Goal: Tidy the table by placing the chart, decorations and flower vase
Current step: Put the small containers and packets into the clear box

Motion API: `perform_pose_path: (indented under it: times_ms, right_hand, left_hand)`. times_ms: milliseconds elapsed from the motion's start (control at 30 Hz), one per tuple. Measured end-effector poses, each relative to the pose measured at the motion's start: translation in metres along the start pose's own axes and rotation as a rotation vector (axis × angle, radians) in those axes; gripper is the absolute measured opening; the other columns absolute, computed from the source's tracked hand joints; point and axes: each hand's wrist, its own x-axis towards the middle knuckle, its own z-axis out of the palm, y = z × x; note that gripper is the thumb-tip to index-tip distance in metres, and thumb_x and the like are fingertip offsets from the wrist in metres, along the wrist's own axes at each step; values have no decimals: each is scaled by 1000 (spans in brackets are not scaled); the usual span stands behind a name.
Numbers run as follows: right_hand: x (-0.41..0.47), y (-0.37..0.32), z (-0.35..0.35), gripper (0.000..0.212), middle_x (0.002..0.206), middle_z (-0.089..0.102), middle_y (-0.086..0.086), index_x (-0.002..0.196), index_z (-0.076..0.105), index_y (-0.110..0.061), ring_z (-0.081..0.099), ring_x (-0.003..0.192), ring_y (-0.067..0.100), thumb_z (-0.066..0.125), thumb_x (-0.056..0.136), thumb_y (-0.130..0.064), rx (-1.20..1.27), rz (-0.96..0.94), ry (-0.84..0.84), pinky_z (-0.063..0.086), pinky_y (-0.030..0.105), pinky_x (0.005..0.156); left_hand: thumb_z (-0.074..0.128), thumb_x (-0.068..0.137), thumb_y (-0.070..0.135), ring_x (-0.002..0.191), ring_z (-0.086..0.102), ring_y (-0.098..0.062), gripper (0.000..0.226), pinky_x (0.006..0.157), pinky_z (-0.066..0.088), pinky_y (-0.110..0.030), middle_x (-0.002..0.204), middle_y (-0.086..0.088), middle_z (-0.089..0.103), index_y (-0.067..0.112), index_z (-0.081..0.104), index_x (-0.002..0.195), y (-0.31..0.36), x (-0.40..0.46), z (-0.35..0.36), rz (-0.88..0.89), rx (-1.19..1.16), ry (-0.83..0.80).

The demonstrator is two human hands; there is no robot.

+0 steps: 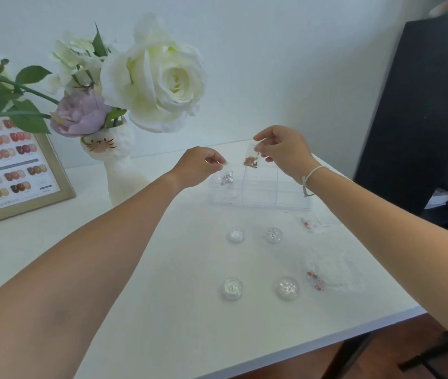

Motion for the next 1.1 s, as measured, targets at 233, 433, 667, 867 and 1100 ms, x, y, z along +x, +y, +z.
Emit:
perform_pose_path:
  times_ms: [233,433,667,867,1100]
  right_hand:
    - [8,6,23,19,70,57,-3,85,62,-17,55,67,13,51,83,-2,-82,-30,-19,51,29,72]
    - [9,11,40,24,88,59,6,88,62,-18,53,73,16,47,83,-1,-119,3,-61,49,28,69]
    - [7,16,47,19,86,64,-1,96,64,-16,54,74,10,53,83,-7,-242,5,-90,38,3,51]
    - [-9,15,34,24,120,64,2,112,63,-16,53,114,20,54,89,-20,-444,-15,-122,38,36,102]
    - [-55,13,-2,15,88,62,-10,98,66,-20,51,83,11,57,88,-21,-385,-114,-153,38,9,66]
  left_hand:
    - [56,89,21,68,48,5,25,61,36,-3,100,9,58,19,66,112,-7,-8,6,22,69,-41]
    - [57,88,22,68,50,-3,19,60,35,1,91,15,57,28,68,102,-12,-40,1,44,-13,19]
    - [62,85,23,67,50,5,16,61,37,-3,91,15,63,38,67,88,-9,-88,11,65,-147,-67]
    - [65,84,28,76,54,-1,16,64,38,-3,94,18,62,34,66,99,-4,-110,25,83,-125,-193]
    - [68,81,35,82,52,1,20,66,37,0,98,22,59,43,60,98,2,-118,31,76,-115,-242]
